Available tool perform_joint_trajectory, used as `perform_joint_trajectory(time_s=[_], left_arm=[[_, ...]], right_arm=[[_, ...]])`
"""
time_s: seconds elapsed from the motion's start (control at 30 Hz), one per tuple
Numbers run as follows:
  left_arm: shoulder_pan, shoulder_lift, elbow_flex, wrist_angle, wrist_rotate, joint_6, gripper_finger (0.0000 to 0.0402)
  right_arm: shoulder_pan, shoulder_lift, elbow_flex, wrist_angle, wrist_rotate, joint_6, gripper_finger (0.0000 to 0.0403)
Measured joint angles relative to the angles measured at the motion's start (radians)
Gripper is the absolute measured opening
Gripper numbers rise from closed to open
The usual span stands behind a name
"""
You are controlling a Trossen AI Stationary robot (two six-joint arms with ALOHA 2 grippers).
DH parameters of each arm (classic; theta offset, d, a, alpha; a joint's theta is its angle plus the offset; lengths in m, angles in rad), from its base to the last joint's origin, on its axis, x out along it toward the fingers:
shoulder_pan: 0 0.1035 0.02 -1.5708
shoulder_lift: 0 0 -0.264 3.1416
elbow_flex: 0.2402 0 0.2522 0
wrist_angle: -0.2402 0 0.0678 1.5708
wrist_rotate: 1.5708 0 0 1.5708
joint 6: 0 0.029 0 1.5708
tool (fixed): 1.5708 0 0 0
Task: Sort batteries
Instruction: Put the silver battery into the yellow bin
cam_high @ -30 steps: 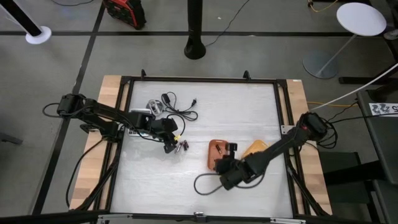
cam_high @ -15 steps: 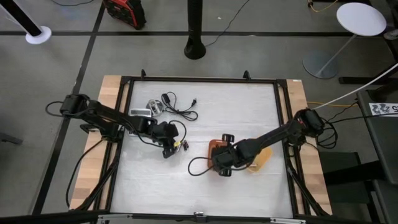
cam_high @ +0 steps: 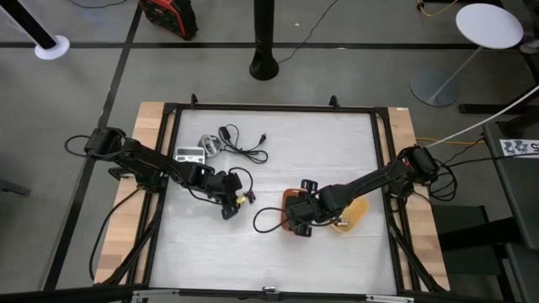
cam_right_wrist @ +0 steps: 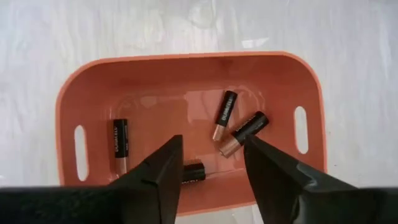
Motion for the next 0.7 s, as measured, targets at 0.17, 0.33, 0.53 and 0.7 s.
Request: perform_joint_trajectory(time_s=[0.17, 0.33, 0.53, 0.7], left_arm=[[-0.001, 0.000, 0.000, 0.000, -0.002, -0.125, 0.0135], [-0.019, 0.000, 0.000, 0.000, -0.005, -0.182, 0.0125], [-0.057, 0.000, 0.000, 0.008, -0.004, -0.148, 0.0118], [-0.066, -0.001, 0.000, 0.008, -0.003, -0.103, 0.0118]], right_arm=[[0.000, 0.000, 0.000, 0.000, -0.026, 0.007, 0.0163], [0.000, 0.000, 0.000, 0.000, -0.026, 0.008, 0.0162], [0.000, 0.000, 0.000, 0.000, -0.064, 0.009, 0.0161], [0.000, 0.000, 0.000, 0.001, -0.121, 0.005, 0.0161]])
